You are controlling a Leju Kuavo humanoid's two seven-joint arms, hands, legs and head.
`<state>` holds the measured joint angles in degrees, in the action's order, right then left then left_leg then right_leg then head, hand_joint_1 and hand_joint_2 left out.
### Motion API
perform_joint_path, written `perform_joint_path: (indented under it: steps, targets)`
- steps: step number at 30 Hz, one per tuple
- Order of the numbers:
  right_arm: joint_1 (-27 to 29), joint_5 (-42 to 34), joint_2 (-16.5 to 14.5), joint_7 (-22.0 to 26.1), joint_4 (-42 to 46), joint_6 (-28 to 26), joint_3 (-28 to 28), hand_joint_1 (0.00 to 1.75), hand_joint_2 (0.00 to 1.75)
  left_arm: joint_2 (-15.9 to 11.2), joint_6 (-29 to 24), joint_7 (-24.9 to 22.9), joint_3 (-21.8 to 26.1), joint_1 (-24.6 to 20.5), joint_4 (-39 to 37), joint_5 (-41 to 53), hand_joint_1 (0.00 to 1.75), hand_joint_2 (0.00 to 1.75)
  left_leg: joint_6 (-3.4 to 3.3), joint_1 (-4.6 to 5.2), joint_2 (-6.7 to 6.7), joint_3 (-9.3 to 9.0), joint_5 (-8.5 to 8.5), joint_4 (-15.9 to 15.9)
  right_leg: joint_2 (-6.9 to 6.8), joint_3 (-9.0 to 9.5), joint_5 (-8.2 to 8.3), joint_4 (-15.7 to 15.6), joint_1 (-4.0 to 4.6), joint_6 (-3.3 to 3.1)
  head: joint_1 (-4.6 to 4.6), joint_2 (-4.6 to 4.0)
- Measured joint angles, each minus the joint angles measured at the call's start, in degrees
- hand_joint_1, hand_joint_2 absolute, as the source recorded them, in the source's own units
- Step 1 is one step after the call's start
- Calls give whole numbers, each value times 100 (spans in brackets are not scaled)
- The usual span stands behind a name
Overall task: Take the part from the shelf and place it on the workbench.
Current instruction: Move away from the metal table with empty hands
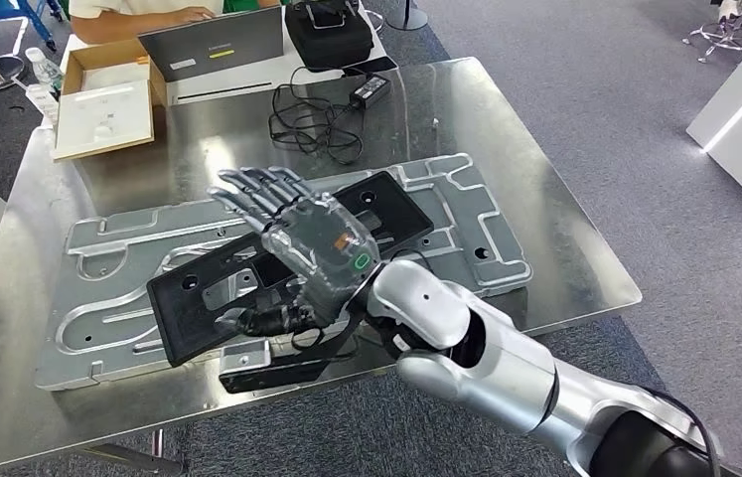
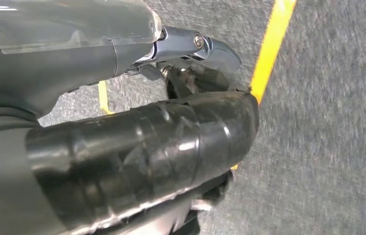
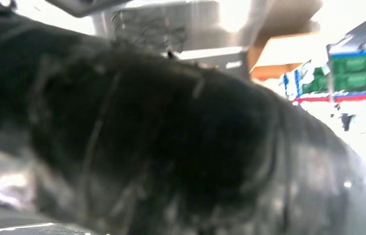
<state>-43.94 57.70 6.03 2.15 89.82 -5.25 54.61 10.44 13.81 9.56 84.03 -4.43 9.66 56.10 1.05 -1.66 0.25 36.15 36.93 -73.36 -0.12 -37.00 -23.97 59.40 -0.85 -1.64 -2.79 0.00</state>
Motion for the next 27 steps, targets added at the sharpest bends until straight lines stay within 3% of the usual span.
perform_joint_path:
  steps: [1,3,5,9,10,12,14,15,16,17,18,19,21,23,25,27]
  targets:
    - [25,31,-83,-32,-1,11,55,0,0,-1,-16,-3,1,5,0,4,0,0,-1,-1,0,-115,-143,175,5,-34,16,20,0,8,1,0]
    - [49,84,-214,-77,-1,11,136,0,0,-2,-29,-12,1,10,0,14,0,0,-10,-6,-1,-519,-471,916,10,-93,42,72,-3,38,1,0]
    - [53,106,-283,-100,-1,7,172,0,0,-1,-32,-15,-1,9,0,15,0,0,-27,6,-18,-782,-591,1411,6,-135,72,103,6,83,0,0]
    - [58,109,-345,-117,-2,0,258,0,0,4,-34,-21,-1,20,0,16,0,0,-121,42,-44,-707,-703,1481,2,-182,211,70,21,225,-2,0]
    - [59,109,-349,-119,-3,-1,278,0,0,9,-35,-24,-1,20,0,16,0,0,-164,37,-31,-668,-754,1487,5,-213,160,97,17,255,-3,0]
    - [60,109,-348,-122,-5,-2,312,0,0,16,-37,-27,0,22,0,17,0,0,-263,29,4,-557,-869,1504,10,-353,-233,458,2,293,-4,0]
    - [66,109,-348,-123,-8,-4,347,0,0,15,-39,-27,1,23,1,18,0,0,-325,59,22,-418,-973,1498,10,-547,-757,1188,0,311,-4,0]
    - [74,109,-348,-123,-10,-3,364,0,0,14,-40,-27,1,23,2,18,0,0,-336,78,27,-345,-1024,1493,9,-595,-892,1503,2,312,-4,0]
    - [82,109,-348,-123,-11,-3,377,0,0,14,-41,-27,1,22,2,18,0,0,-341,98,29,-275,-1071,1486,10,-562,-906,1655,7,303,-4,0]
    - [89,109,-348,-123,-13,-4,386,0,0,14,-41,-27,1,21,2,17,0,0,-344,121,29,-209,-1116,1480,10,-428,-818,1602,19,276,-4,0]
    - [93,109,-348,-123,-13,-5,389,0,0,16,-41,-28,1,21,2,16,0,0,-343,144,27,-155,-1158,1476,12,-187,-676,1332,38,227,-4,0]
    - [93,109,-348,-122,-12,-11,390,0,0,28,-40,-28,1,21,2,14,0,0,-341,157,26,-114,-1197,1473,13,110,-580,923,69,147,-2,0]
    - [95,109,-346,-115,-2,-28,391,0,0,60,-30,-20,1,22,2,7,0,0,-312,169,26,-61,-1279,1480,9,609,-540,151,128,19,-1,0]
    - [101,109,-336,-108,6,-48,396,0,0,79,-14,-2,1,23,2,0,0,0,-253,143,32,-43,-1374,1522,13,743,-528,-137,175,-24,-3,0]
    - [113,109,-325,-106,10,-62,409,0,0,76,-2,13,1,28,2,-3,0,0,-192,143,24,-18,-1407,1561,2,712,-378,-268,157,-45,-5,0]
    - [134,109,-321,-106,32,-74,428,0,0,74,4,26,-1,31,2,-3,0,0,-133,150,4,95,-1086,1327,-25,654,-205,-420,97,-78,-3,0]
